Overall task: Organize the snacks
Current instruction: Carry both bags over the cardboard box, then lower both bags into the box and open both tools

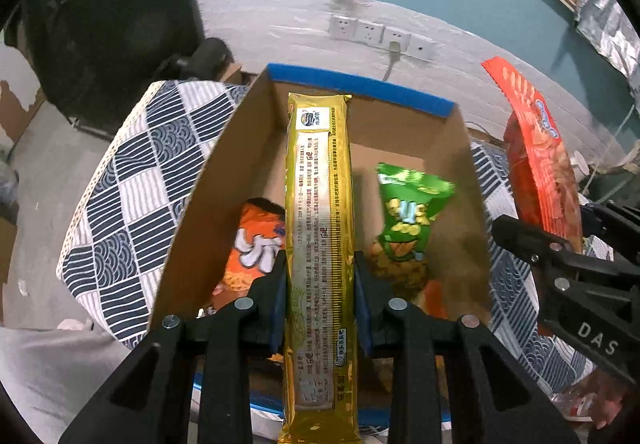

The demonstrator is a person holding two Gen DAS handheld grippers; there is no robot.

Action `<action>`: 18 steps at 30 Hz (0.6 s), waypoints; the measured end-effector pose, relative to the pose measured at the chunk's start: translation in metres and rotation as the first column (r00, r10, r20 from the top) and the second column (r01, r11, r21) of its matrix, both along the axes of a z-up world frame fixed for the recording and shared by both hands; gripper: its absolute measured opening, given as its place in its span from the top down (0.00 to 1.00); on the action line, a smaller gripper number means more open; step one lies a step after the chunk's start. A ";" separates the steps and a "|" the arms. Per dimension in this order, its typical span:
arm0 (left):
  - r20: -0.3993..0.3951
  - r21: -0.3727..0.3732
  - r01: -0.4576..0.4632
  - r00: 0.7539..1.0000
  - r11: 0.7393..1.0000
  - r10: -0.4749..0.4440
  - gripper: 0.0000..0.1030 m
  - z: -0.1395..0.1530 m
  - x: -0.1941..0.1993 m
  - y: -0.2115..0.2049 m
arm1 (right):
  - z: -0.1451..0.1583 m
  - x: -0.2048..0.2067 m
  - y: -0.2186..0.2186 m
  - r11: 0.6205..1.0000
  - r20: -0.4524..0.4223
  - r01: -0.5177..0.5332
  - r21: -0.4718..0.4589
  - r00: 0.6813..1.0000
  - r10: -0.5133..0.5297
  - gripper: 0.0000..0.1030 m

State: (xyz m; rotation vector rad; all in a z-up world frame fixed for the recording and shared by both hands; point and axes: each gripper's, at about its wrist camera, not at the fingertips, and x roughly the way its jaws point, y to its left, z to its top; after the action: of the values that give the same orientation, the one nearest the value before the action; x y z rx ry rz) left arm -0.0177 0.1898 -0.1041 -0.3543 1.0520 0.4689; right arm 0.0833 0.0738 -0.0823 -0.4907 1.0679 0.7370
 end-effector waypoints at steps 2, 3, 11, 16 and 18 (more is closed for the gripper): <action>-0.002 -0.004 -0.013 1.000 1.000 0.013 0.72 -0.001 -0.002 0.004 | -0.001 -0.003 0.008 1.000 -0.006 -0.011 -0.002 1.000 0.011 0.54; -0.002 -0.006 -0.018 1.000 1.000 0.018 0.72 -0.002 -0.004 0.007 | -0.002 -0.005 0.012 1.000 -0.010 -0.017 -0.002 1.000 0.017 0.54; -0.017 0.016 -0.058 0.998 0.998 0.059 0.71 -0.005 -0.011 0.019 | -0.007 -0.012 0.030 0.999 -0.031 -0.046 0.004 0.998 0.046 0.44; -0.018 0.078 -0.081 0.996 0.994 0.082 0.52 -0.002 -0.013 0.022 | -0.006 -0.011 0.028 0.999 -0.037 -0.047 0.012 0.998 0.048 0.37; -0.019 0.093 -0.091 0.995 0.992 0.093 0.45 -0.001 -0.013 0.022 | -0.004 -0.011 0.025 0.999 -0.031 -0.038 0.010 0.999 0.039 0.37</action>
State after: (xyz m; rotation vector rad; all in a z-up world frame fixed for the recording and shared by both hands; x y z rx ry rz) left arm -0.0310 0.2120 -0.1051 -0.3168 1.0359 0.6034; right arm 0.0727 0.0992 -0.0867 -0.4939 1.0865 0.7858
